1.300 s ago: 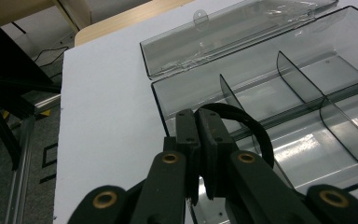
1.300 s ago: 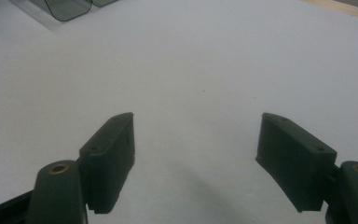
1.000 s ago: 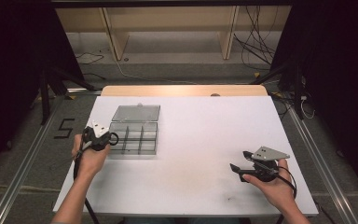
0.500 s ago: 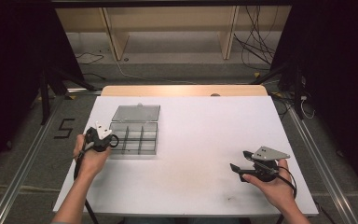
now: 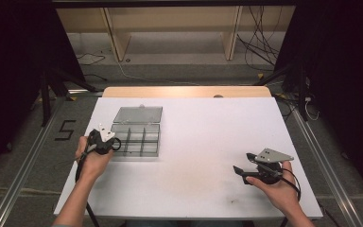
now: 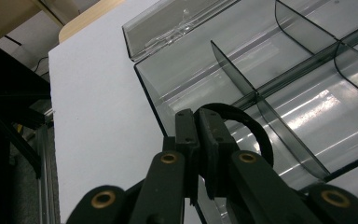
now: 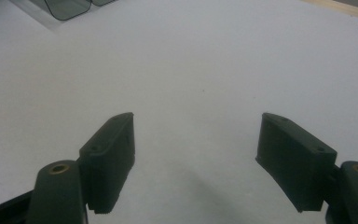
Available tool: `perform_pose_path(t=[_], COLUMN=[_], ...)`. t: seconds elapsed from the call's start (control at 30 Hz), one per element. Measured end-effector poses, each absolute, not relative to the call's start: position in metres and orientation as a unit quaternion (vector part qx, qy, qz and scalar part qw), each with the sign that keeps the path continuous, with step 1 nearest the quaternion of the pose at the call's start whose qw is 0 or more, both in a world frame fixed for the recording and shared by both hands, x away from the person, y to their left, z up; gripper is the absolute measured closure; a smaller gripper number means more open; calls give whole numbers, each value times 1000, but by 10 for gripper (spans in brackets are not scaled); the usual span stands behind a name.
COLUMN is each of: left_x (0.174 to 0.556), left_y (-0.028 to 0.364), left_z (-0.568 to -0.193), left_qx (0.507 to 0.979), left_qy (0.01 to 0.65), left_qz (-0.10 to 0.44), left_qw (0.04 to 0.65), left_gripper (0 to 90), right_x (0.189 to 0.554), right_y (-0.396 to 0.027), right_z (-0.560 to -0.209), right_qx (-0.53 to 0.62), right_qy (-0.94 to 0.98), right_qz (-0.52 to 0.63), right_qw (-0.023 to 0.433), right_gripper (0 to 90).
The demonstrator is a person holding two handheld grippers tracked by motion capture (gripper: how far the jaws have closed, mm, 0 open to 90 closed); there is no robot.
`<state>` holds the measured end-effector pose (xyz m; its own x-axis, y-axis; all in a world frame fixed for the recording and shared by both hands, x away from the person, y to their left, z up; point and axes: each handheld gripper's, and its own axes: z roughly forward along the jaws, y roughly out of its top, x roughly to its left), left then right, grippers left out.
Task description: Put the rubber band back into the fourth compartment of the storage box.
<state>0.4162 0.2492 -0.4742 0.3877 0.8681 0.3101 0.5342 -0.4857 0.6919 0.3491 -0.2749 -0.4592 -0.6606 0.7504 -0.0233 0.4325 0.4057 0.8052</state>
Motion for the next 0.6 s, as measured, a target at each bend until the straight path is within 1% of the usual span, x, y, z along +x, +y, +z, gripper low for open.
perform_pose_path(t=[0.6], left_x=[419], left_y=[248], left_z=[-480], left_qx=[806], left_qy=[439], left_qz=[312], left_qw=[245], left_gripper=[853], right_x=[349], right_y=[-275], right_z=[-459], right_qx=[364], right_qy=[815], right_qz=[406], right_qw=[195], right_gripper=[283])
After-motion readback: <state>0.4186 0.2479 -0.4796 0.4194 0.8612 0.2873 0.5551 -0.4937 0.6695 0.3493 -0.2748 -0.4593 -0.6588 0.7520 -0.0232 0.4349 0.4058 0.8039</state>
